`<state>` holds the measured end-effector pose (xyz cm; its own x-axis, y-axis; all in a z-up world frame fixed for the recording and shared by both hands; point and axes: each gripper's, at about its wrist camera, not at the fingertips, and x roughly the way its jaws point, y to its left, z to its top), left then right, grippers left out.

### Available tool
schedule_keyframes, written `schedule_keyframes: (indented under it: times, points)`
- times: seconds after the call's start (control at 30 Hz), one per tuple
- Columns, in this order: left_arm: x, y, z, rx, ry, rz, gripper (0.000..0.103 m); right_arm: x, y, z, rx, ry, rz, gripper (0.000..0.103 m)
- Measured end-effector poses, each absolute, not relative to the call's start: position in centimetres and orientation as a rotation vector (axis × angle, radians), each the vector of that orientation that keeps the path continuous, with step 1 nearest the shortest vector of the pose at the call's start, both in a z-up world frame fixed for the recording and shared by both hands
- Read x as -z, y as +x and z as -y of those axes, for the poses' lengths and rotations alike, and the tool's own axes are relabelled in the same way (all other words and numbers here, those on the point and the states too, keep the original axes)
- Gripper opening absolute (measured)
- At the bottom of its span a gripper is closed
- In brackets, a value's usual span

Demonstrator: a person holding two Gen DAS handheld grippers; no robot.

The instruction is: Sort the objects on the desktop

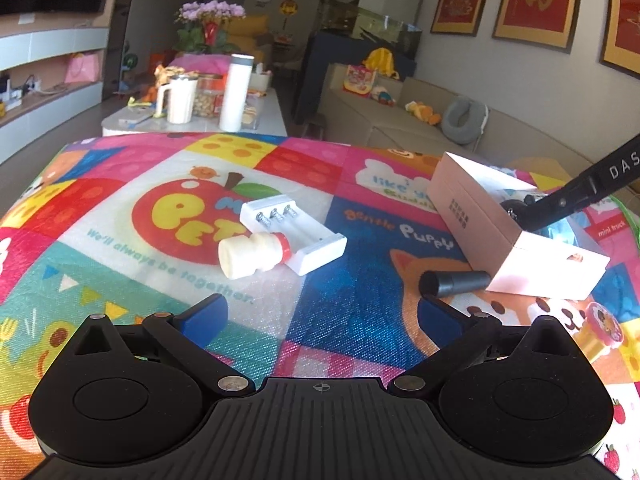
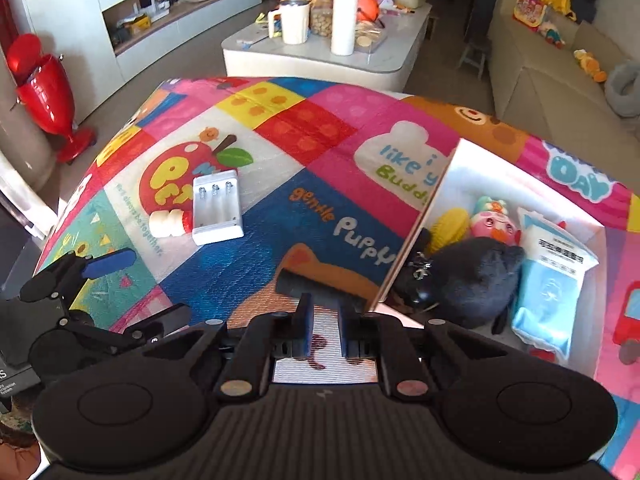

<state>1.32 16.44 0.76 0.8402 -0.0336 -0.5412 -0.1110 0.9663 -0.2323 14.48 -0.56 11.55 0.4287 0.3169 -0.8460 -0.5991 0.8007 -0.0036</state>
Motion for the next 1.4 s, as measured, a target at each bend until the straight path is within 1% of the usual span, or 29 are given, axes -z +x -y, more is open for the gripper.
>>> schedule_keyframes:
  times: [0.17,0.23,0.27,0.3,0.33,0.4,0.5,0.53,0.57,0.6,0.8,0.9,1.13,1.4]
  points:
    - [-0.8,0.7,-16.4,-0.037,-0.257,-0.551,0.103,-10.9,16.1,1.0,-0.573,-0.235,-1.012,0.015]
    - [-1.0,0.6,-15.8,-0.026,-0.228,-0.557,0.103,-10.7,15.4,2.0,-0.558,-0.220,-0.992,0.015]
    - [-1.1,0.6,-15.3,-0.003,-0.218,-0.566,0.103,-10.8,14.8,2.8,-0.551,-0.210,-0.968,0.017]
    - [-1.1,0.5,-14.6,0.034,-0.215,-0.577,0.103,-11.0,13.8,3.9,-0.543,-0.191,-0.932,0.026]
    - [-1.1,0.4,-13.9,0.063,-0.214,-0.591,0.103,-11.2,13.0,5.1,-0.527,-0.172,-0.896,0.032]
    - [-1.1,0.3,-12.2,0.098,-0.206,-0.622,0.103,-11.5,11.2,8.1,-0.468,-0.128,-0.811,0.069]
    - [-1.5,0.3,-8.7,0.144,-0.179,-0.650,0.103,-11.2,8.4,12.2,-0.335,-0.117,-0.673,0.087]
    - [-1.5,0.3,-7.6,0.155,-0.170,-0.663,0.103,-10.9,7.5,13.4,-0.291,-0.124,-0.632,0.090]
    - [-1.5,0.4,-6.6,0.167,-0.162,-0.675,0.103,-10.6,6.6,14.3,-0.256,-0.130,-0.597,0.099]
    - [-1.4,0.4,-5.5,0.185,-0.152,-0.687,0.103,-10.0,5.6,15.3,-0.219,-0.134,-0.558,0.103]
    - [-0.6,1.2,-1.3,0.224,-0.075,-0.735,0.103,-5.7,2.2,18.2,-0.153,-0.202,-0.490,0.103]
    - [-0.6,2.3,-0.5,0.230,-0.074,-0.740,0.103,-4.5,1.3,19.6,-0.152,-0.179,-0.482,0.103]
    - [-0.7,3.9,1.7,0.309,-0.052,-0.745,0.103,-3.3,1.6,22.5,-0.119,-0.036,-0.516,0.103]
    - [-1.3,0.3,1.2,0.245,0.100,-0.738,0.103,-2.5,1.7,22.4,-0.149,-0.004,-0.531,0.103]
